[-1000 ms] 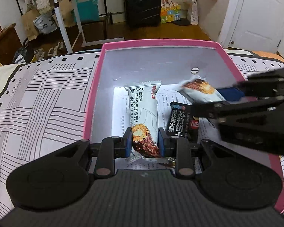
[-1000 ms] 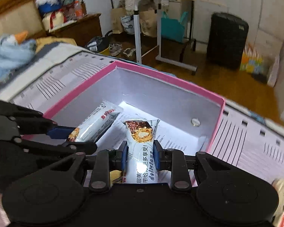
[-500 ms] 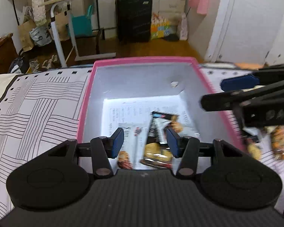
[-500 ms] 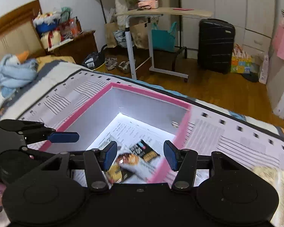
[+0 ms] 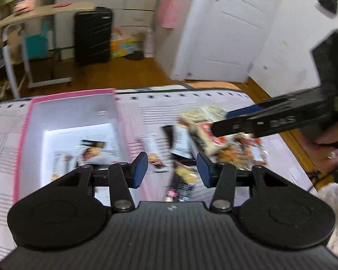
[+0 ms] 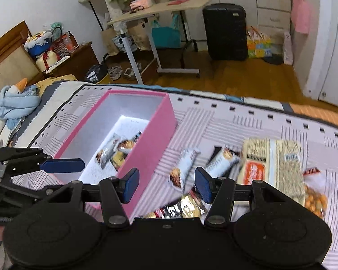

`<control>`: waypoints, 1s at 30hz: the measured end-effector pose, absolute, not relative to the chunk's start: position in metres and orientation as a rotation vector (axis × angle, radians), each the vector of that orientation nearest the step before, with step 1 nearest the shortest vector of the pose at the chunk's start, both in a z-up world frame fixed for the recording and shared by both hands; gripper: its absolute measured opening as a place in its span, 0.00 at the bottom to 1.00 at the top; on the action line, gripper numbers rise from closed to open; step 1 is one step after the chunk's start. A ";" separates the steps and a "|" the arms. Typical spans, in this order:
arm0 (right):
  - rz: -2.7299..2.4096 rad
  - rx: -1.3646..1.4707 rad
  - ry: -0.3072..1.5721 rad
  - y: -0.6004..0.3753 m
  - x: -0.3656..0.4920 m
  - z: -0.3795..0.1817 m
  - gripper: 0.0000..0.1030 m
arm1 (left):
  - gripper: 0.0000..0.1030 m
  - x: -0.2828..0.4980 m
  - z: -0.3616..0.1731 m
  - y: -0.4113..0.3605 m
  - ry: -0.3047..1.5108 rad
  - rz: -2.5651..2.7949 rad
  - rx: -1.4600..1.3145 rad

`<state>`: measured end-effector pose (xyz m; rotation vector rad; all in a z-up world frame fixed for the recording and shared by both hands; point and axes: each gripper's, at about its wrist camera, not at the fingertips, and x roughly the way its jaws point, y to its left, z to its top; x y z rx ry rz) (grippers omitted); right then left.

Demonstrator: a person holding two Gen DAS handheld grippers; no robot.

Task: Organize snacks
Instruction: 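Lower the left tool onto another black NB cracker pack and grasp it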

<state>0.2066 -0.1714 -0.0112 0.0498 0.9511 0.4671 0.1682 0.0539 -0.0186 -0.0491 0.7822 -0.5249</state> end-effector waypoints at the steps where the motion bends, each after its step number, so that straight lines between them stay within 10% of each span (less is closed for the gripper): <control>1: 0.469 0.052 0.953 -0.175 0.205 -0.014 0.58 | 0.44 0.166 -0.018 0.045 0.787 -0.539 -0.035; 30: 0.409 0.226 1.238 -0.188 0.236 -0.157 0.58 | 0.48 0.196 -0.161 -0.051 0.920 -0.421 0.283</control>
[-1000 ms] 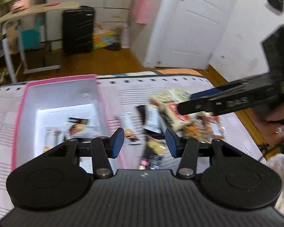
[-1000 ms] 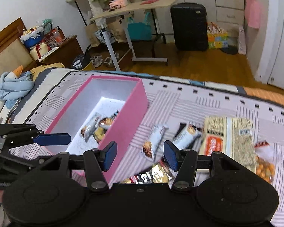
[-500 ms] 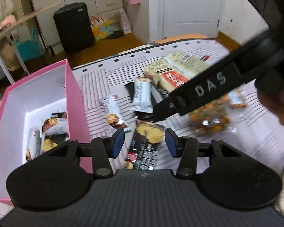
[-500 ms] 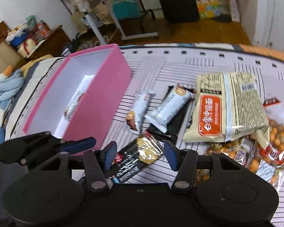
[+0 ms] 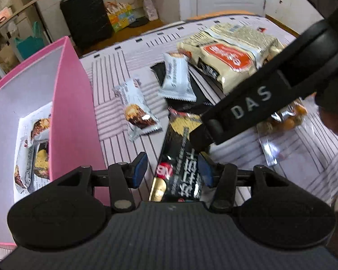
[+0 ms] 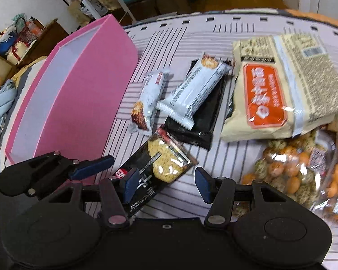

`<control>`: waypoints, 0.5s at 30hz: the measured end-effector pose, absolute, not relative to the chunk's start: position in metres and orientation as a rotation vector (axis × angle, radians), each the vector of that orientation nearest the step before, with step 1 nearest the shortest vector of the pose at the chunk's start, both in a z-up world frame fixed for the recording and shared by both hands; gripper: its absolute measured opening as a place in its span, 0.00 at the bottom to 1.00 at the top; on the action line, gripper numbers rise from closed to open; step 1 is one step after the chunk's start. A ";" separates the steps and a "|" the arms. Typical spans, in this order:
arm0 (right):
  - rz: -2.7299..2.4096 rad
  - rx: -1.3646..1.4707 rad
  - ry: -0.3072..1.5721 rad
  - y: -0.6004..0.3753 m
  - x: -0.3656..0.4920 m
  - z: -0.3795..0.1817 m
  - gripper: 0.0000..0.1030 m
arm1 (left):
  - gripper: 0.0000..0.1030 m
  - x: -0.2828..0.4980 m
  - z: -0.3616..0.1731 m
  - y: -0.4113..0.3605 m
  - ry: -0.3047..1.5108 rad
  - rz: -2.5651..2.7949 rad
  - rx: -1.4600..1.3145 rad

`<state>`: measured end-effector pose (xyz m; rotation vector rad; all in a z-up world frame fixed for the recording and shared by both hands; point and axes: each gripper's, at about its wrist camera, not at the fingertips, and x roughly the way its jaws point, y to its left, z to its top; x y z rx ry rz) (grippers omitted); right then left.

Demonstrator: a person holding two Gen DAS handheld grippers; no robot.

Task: Organize snacks
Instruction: 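Lower the left tool onto another black NB cracker pack and grasp it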

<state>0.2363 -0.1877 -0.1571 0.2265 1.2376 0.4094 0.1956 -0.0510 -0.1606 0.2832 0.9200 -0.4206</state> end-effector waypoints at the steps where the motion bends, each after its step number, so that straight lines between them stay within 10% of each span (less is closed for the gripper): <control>1: 0.411 0.232 1.242 -0.187 0.237 -0.158 0.58 | 0.48 0.195 -0.163 -0.052 0.932 -0.428 0.287; 15: 0.408 0.255 1.281 -0.181 0.237 -0.171 0.59 | 0.47 0.198 -0.178 -0.042 1.056 -0.547 0.093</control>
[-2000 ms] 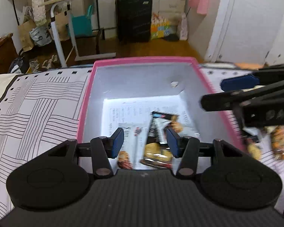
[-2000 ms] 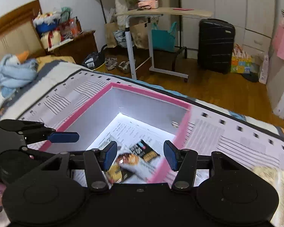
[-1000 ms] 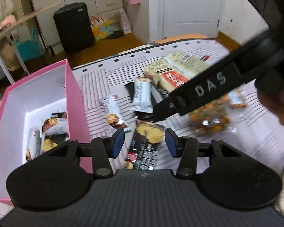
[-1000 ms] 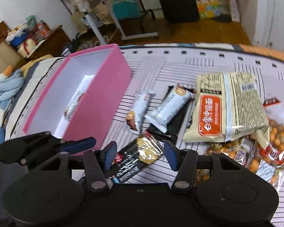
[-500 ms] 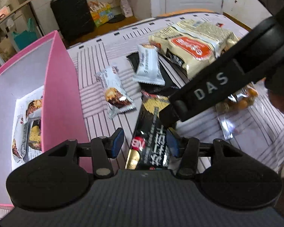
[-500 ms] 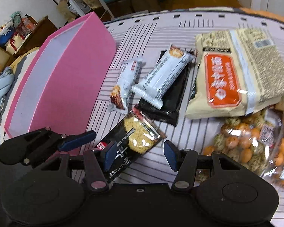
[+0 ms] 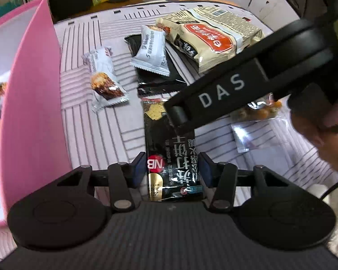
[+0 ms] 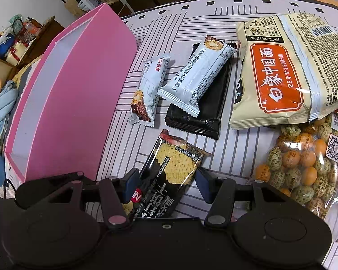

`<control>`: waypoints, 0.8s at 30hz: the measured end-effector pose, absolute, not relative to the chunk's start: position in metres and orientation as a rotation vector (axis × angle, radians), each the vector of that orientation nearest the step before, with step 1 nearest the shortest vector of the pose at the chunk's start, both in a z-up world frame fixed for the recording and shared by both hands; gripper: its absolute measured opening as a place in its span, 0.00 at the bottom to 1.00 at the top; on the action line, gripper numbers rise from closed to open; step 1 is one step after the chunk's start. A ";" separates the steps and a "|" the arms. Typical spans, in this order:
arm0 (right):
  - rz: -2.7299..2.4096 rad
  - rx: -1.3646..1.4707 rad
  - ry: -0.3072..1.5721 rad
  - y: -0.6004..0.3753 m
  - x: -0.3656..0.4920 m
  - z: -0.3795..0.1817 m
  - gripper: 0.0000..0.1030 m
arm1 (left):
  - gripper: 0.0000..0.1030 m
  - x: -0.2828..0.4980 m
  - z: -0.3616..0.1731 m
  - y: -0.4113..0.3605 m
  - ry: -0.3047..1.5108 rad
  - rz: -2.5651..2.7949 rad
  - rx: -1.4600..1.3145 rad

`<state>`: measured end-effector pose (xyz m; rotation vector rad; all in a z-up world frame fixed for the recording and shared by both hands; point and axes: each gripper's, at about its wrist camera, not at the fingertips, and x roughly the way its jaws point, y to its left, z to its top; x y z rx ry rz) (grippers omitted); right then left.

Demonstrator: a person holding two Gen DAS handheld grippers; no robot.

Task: Organize snacks
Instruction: 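Lower the left tool onto another black NB cracker pack and grasp it, then lift the black cracker pack into the pink box and open the left tool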

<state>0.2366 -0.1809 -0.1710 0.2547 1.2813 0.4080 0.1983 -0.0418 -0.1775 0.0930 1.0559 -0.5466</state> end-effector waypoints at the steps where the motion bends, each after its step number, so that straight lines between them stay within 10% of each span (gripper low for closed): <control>1: 0.405 0.247 1.280 -0.179 0.236 -0.172 0.59 | 0.47 0.197 -0.178 -0.043 1.049 -0.543 0.098; 16: 0.375 0.168 1.226 -0.152 0.227 -0.176 0.84 | 0.54 0.161 -0.182 -0.055 0.992 -0.399 0.220; 24: 0.384 0.052 1.189 -0.146 0.223 -0.172 0.77 | 0.45 0.154 -0.178 -0.051 0.983 -0.401 0.202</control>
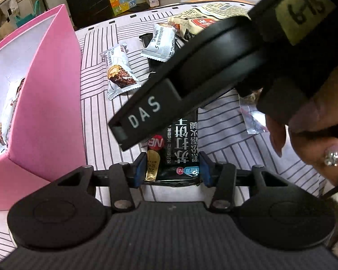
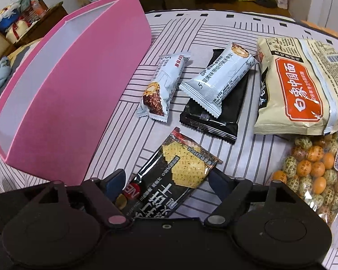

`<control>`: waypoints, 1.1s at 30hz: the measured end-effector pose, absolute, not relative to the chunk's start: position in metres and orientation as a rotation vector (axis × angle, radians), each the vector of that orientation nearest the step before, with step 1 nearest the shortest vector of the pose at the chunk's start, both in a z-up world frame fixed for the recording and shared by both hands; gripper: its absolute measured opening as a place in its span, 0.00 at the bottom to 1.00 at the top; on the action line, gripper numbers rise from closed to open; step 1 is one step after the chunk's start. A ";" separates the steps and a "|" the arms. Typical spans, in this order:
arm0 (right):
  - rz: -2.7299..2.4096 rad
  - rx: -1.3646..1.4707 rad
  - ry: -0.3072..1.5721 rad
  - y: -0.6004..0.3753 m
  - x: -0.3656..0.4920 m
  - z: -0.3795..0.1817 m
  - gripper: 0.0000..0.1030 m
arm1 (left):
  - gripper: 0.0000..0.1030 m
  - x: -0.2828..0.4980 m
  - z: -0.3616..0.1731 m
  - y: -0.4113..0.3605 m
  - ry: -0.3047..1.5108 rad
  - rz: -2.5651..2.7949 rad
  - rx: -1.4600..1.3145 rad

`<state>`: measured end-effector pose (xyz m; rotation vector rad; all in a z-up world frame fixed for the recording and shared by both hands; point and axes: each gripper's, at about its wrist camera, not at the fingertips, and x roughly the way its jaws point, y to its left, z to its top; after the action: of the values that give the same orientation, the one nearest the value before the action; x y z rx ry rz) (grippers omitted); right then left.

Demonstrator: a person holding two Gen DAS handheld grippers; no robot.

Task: Organize snacks
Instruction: 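Lift the black cracker pack into the pink box and open the left tool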

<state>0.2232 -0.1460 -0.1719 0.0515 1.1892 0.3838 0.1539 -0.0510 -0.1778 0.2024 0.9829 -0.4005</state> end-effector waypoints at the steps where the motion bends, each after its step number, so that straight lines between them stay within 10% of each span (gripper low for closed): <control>1: 0.376 0.047 1.185 -0.148 0.223 -0.171 0.73 | 0.45 0.154 -0.178 -0.051 0.982 -0.400 0.204; 9: 0.342 0.192 1.216 -0.179 0.217 -0.155 0.45 | 0.45 0.148 -0.169 -0.049 0.989 -0.424 0.188; 33: 0.450 0.155 1.011 -0.134 0.150 -0.033 0.43 | 0.45 0.084 -0.059 -0.003 0.830 -0.404 0.252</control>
<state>0.1501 -0.1337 -0.0332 0.1547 1.0113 0.4504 0.0839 -0.0025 -0.0594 0.2524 0.8298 -0.4037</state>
